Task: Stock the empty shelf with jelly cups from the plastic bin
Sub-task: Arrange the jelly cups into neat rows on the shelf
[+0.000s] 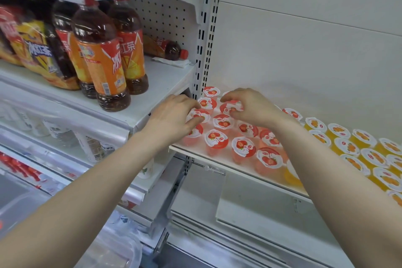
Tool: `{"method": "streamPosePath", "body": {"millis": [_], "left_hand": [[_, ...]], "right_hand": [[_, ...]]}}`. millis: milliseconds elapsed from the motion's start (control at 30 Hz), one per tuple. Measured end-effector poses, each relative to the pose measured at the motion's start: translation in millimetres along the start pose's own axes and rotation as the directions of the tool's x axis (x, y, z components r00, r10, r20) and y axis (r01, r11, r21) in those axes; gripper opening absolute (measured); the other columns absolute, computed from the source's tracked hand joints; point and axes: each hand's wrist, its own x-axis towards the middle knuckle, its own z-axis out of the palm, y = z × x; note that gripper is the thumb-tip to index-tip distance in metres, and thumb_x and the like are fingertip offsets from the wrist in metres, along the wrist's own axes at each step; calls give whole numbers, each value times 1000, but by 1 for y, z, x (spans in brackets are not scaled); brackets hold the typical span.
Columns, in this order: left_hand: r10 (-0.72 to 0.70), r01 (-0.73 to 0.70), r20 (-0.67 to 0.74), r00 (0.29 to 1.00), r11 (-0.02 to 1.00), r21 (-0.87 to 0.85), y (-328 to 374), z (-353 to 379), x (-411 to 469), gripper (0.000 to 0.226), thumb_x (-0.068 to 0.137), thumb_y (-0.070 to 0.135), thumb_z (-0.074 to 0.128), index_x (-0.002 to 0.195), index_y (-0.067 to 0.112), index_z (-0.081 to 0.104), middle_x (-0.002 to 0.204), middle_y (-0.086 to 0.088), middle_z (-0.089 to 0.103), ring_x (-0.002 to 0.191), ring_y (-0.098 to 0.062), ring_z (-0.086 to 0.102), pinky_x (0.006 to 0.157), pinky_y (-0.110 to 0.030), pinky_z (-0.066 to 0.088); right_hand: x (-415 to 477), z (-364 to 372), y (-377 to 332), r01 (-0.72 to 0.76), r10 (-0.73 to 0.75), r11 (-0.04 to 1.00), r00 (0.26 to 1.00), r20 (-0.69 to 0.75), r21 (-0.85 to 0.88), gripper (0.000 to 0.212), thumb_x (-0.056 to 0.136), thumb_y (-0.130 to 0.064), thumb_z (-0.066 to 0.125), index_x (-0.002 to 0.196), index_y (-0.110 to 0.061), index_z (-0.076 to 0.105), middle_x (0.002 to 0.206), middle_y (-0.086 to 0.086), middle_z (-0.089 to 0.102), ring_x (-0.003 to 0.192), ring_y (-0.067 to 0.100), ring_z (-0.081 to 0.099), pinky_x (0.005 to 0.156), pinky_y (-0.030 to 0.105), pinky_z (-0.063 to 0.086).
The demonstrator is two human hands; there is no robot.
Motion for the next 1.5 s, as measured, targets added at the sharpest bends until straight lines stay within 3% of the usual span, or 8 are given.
{"method": "streamPosePath", "body": {"millis": [133, 333, 567, 800, 1033, 1267, 1367, 1500], "left_hand": [[-55, 54, 34, 998, 998, 37, -4, 3, 12, 38, 91, 49, 57, 122, 29, 61, 118, 3, 62, 108, -19, 54, 89, -32, 44], [-128, 120, 101, 987, 989, 85, 4, 15, 47, 48, 89, 57, 54, 127, 27, 58, 123, 2, 61, 113, -22, 53, 92, -37, 47], [-172, 166, 108, 979, 984, 58, 6, 34, 78, 40, 82, 64, 57, 100, 29, 63, 99, 2, 65, 87, -18, 54, 72, -32, 47], [-170, 162, 101, 980, 983, 84, 10, 39, 88, 43, 81, 57, 65, 113, 27, 65, 104, 2, 68, 93, -19, 60, 67, -26, 39], [-196, 199, 114, 974, 980, -10, 11, 42, 92, 37, 82, 47, 69, 111, 24, 66, 104, 1, 66, 81, -12, 50, 68, -23, 35], [-222, 228, 97, 970, 972, -58, 11, 47, 93, 40, 82, 47, 70, 116, 25, 66, 111, 4, 65, 89, -11, 53, 71, -23, 35], [-231, 237, 93, 968, 970, -49, 8, 46, 90, 43, 80, 55, 67, 116, 31, 64, 109, 7, 67, 87, -9, 54, 71, -25, 42], [-228, 235, 90, 970, 969, -75, 7, 29, 79, 40, 85, 55, 62, 118, 31, 64, 111, 7, 67, 96, -14, 61, 84, -35, 53]], "right_hand": [[29, 6, 7, -65, 59, 992, 996, -66, -107, 41, 87, -15, 64, 127, -24, 62, 123, 1, 66, 113, 26, 55, 94, 42, 47], [70, 18, 21, -116, 108, 980, 992, -57, -160, 38, 92, -22, 62, 130, -28, 59, 129, 0, 63, 119, 26, 51, 96, 42, 45], [102, 28, 30, -15, 19, 982, 1000, 18, -187, 35, 89, -35, 66, 124, -34, 60, 130, -5, 61, 120, 26, 49, 98, 45, 42], [111, 39, 40, 19, -13, 993, 999, 45, -120, 32, 89, -39, 67, 120, -32, 60, 118, -5, 67, 116, 25, 50, 94, 41, 41], [117, 39, 43, 14, -12, 996, 1000, 20, -93, 26, 87, -42, 68, 110, -31, 65, 112, -3, 68, 109, 25, 51, 91, 39, 43], [113, 37, 48, -22, 26, 994, 999, 32, -104, 27, 88, -43, 65, 114, -34, 63, 116, -4, 65, 113, 26, 50, 93, 40, 41], [105, 29, 45, -10, 14, 996, 999, 40, -90, 32, 90, -43, 63, 120, -33, 61, 122, -1, 61, 117, 27, 50, 96, 43, 41], [84, 16, 42, 2, -3, 998, 1000, -7, -69, 34, 92, -38, 60, 125, -32, 59, 129, -1, 59, 121, 26, 48, 100, 45, 40]]}}
